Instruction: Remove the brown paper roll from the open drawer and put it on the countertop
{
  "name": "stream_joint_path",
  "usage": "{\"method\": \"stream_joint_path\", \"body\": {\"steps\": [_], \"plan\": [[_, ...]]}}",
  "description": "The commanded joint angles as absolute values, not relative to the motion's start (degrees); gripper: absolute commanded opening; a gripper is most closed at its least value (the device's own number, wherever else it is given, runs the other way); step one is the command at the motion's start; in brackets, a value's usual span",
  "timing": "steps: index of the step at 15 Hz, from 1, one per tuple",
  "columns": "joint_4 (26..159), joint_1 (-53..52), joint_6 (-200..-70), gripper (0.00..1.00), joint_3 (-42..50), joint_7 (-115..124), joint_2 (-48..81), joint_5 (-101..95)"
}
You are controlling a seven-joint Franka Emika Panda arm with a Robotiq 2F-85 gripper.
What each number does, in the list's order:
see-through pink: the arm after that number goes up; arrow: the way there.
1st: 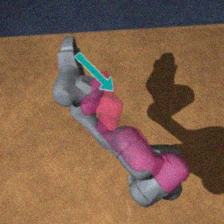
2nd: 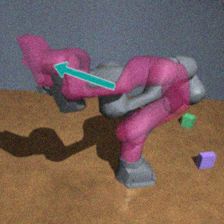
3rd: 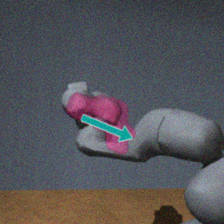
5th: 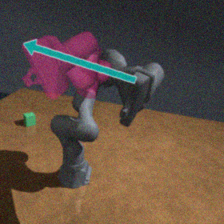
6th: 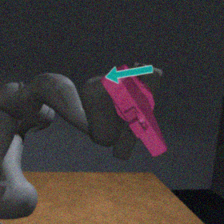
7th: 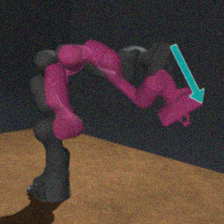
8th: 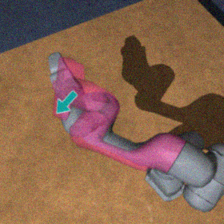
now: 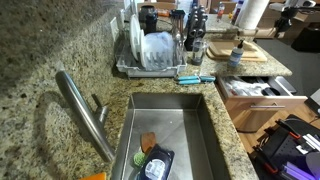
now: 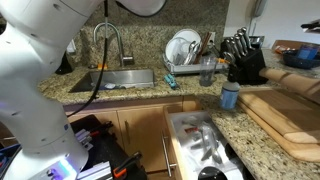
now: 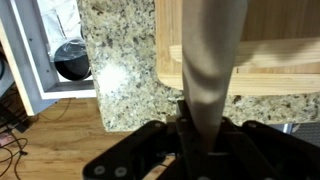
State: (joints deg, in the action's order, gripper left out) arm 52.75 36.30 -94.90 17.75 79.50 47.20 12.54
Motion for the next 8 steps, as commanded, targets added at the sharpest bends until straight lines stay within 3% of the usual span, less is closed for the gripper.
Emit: {"method": "stream_joint_path", "body": {"steps": [1,7,8], "plan": [[48.18,40.57,-91.62,0.47,15.77,80.24,48.87,15.08],[48.97,40.83,-96.45,0.89,16.33,82.66,48.02,18.20],[48.80,40.80,-96.69,0.51,16.22,82.94,48.07,18.62]]}}
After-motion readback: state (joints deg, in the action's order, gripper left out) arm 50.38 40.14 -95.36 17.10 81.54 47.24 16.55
